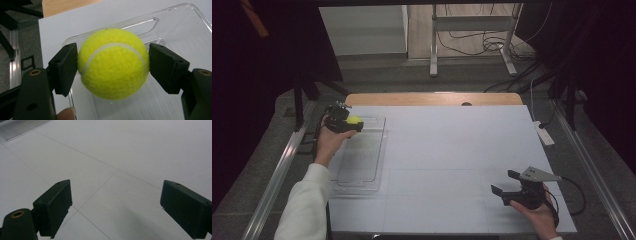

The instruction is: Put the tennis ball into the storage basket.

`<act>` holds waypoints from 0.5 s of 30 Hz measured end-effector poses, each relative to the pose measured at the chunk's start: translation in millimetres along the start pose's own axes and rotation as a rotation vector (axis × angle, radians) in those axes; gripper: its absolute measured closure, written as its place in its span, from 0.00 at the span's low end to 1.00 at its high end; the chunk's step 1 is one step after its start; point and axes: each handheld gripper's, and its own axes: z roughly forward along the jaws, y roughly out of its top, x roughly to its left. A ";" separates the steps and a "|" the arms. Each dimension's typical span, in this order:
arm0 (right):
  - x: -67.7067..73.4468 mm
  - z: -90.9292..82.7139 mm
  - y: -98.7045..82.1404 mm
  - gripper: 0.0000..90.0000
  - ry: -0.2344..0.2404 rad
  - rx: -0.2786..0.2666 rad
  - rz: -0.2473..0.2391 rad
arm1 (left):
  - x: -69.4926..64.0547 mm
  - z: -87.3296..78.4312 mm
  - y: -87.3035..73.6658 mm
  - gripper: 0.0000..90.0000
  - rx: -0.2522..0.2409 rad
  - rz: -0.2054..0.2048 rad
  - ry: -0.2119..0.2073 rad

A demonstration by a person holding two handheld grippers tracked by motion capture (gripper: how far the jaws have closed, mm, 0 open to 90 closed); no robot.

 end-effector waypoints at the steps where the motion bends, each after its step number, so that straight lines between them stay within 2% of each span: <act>1: 0.0 0.0 0.0 0.12 0.000 0.000 0.000 | -0.2 0.8 -0.5 0.30 0.003 -0.003 -0.001; 15: -0.3 -0.3 -0.1 0.12 -0.002 -0.002 0.001 | -0.3 7.2 -1.6 0.30 0.030 0.003 0.000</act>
